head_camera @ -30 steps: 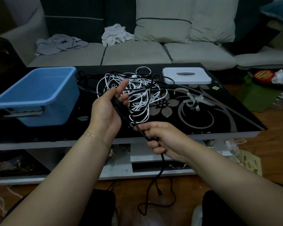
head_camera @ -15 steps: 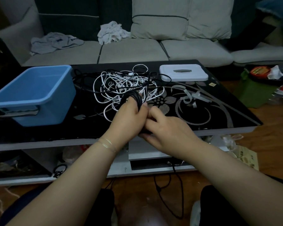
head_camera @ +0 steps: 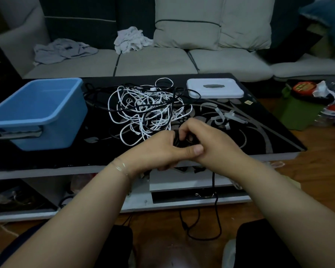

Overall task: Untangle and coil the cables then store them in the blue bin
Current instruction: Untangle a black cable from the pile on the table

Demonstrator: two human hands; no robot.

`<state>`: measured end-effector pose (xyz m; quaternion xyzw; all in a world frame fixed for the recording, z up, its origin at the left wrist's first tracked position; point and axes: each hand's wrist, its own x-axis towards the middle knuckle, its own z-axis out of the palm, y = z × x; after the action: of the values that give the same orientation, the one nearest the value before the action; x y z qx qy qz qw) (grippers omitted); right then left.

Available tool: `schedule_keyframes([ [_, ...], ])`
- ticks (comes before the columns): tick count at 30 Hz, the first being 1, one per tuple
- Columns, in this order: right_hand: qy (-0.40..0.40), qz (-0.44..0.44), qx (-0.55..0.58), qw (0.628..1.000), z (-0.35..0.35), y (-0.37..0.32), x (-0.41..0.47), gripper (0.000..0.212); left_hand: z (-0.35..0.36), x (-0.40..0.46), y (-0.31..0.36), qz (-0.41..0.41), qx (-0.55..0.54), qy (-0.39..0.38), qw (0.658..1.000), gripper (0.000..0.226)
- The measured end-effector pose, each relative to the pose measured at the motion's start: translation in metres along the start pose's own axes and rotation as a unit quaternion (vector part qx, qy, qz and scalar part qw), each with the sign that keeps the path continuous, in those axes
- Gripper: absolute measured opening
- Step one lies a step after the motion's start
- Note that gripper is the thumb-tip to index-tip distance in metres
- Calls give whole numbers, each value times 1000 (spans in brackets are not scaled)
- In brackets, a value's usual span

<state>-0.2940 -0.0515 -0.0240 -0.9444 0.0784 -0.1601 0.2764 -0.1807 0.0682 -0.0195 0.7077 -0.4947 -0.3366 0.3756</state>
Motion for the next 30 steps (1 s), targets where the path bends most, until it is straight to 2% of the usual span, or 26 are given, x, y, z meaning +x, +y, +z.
schedule_keyframes([
  [2, -39, 32, 181, 982, -4, 2, 2, 26, -2, 2, -4, 7, 7, -8, 1000, 48],
  [4, -61, 43, 246, 966, -10, 5, 2, 24, -1, 3, -6, 14, 13, -14, 1000, 49],
  [6, -61, 59, 202, 976, -11, 7, 2, 21, 1, 4, -7, 14, 43, -2, 999, 38],
  [8, -18, 64, 60, 996, -11, 8, 3, 13, 1, 8, -11, 8, 84, 37, 996, 22],
  [10, 30, 60, -101, 993, -12, 9, 4, 17, -2, 9, -13, 7, 136, 64, 989, 10],
  [11, 52, 61, -142, 987, -14, 10, 5, 22, -4, 9, -14, 6, 164, 74, 984, 7],
  [12, 67, 69, -152, 984, -18, 11, 7, 25, -8, 9, -16, 0, 190, 85, 978, 8],
  [14, 55, 100, -96, 989, -27, 18, 8, 33, -17, 6, -15, -6, 205, 110, 972, 14],
  [16, 16, 119, 12, 993, -29, 25, 7, 44, -23, 2, -11, 12, 161, 116, 980, 11],
  [18, 21, 125, 96, 987, -26, 27, 6, 49, -23, -3, -6, 10, 62, 74, 995, 10],
  [19, 34, 125, 97, 987, -23, 29, 6, 50, -22, -5, -4, -3, 6, 49, 999, 13],
  [21, 58, 109, 10, 992, -16, 29, 5, 43, -18, -8, -3, -25, -86, 16, 996, 20],
  [23, 60, 72, 8, 996, -5, 24, 2, 24, -17, -9, -2, -23, -146, 3, 989, 24],
  [25, 59, 46, 117, 990, 7, 17, 1, 10, -17, -9, -1, -8, -179, 1, 984, 24],
  [27, 62, 50, 229, 970, 11, 12, 3, 5, -18, -9, -1, 1, -195, 7, 981, 34],
  [28, 69, 55, 257, 962, 10, 10, 5, 6, -18, -9, -2, 2, -199, 11, 980, 38],
  [30, 80, 64, 266, 959, 8, 8, 7, 12, -17, -9, -2, 9, -211, 8, 977, 32],
])
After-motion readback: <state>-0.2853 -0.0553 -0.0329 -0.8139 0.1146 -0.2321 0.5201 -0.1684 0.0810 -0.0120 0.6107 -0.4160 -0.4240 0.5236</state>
